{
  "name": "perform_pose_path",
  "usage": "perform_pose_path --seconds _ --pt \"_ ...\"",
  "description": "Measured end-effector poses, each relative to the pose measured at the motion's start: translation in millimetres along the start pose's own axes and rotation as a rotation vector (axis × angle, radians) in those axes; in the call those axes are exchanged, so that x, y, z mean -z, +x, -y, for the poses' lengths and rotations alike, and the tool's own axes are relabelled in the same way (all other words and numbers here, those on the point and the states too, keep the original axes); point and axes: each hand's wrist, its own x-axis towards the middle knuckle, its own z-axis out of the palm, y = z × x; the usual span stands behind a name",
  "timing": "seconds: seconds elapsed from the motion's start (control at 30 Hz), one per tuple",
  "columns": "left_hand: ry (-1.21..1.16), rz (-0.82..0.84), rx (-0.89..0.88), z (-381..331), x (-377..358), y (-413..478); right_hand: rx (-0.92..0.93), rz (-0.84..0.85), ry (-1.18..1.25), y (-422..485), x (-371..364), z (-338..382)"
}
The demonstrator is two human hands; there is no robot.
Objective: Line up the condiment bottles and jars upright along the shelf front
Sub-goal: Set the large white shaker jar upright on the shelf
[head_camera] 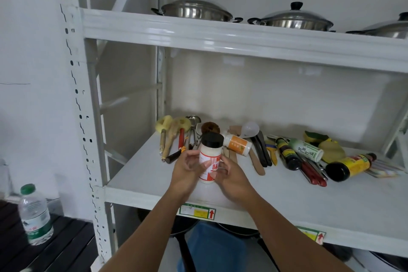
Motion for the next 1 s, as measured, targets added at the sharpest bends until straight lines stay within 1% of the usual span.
perform_pose_path --seconds 0.07,0.13,0.27,0.37,0.53,0.77,1.0 --pt "0.054 -0.096 -0.038 5 -1 0 0.005 -0.053 -0.019 4 -3 -7" --pt "0.092 -0.118 -0.060 8 0 2 0.010 -0.105 -0.041 5 -7 -15" --pt "0.193 -0.092 -0.069 11 0 5 0.046 -0.173 -0.064 3 -9 -24" --pt "0.218 -0.060 -0.075 11 -1 6 0.060 -0.175 -0.038 5 -8 -26" --pt "0.355 -0.047 -0.069 14 -9 4 0.070 -0.184 -0.048 3 -5 -31" --pt "0.374 -0.010 -0.043 16 -4 4 0.025 -0.226 0.008 0 -3 -32" --pt "0.390 0.025 -0.057 13 -3 3 0.035 -0.248 0.026 -3 -3 -32"
